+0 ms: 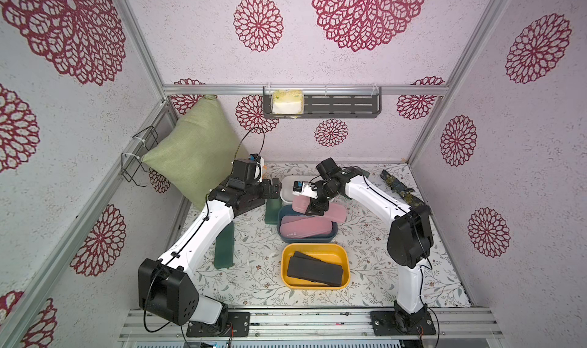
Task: Place the pencil cases by color into the storage box
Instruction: Place the pencil case at the storage box.
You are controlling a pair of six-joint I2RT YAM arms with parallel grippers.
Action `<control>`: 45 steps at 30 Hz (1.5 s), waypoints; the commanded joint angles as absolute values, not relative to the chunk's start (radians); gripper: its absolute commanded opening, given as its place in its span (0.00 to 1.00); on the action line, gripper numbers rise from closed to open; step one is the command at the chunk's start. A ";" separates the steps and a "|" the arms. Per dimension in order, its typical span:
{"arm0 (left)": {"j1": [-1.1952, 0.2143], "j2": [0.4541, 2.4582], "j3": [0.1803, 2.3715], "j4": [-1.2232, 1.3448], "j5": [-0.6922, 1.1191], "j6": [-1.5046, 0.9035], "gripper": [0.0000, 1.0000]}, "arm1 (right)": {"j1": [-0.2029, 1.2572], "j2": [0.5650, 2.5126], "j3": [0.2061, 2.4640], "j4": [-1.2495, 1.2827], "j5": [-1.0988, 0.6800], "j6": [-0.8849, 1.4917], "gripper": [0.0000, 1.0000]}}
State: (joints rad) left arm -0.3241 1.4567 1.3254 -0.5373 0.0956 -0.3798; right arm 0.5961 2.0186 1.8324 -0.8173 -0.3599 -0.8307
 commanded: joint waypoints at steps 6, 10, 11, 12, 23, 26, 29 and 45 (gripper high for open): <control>-0.285 1.416 1.294 -0.531 0.060 -0.413 0.99 | 0.662 2.103 1.898 -0.848 -0.396 -0.879 0.52; -0.276 1.404 1.279 -0.533 0.054 -0.413 0.99 | 0.681 2.131 1.896 -0.852 -0.387 -0.871 0.52; -0.274 1.401 1.277 -0.534 0.053 -0.414 0.99 | 0.684 2.136 1.895 -0.853 -0.384 -0.869 0.52; -0.272 1.398 1.274 -0.535 0.053 -0.413 0.99 | 0.688 2.139 1.892 -0.854 -0.380 -0.864 0.52; -0.257 1.398 1.268 -0.538 0.051 -0.418 0.99 | 0.712 2.138 1.777 -0.807 -0.350 -0.826 0.54; -0.255 1.408 1.272 -0.541 0.051 -0.423 0.99 | 0.715 2.138 1.751 -0.788 -0.336 -0.814 0.57; -0.255 1.417 1.276 -0.548 0.050 -0.426 0.99 | 0.716 2.137 1.736 -0.772 -0.322 -0.804 0.64; -0.251 1.505 1.300 -0.623 0.011 -0.451 0.99 | 0.719 2.135 1.714 -0.755 -0.277 -0.789 0.89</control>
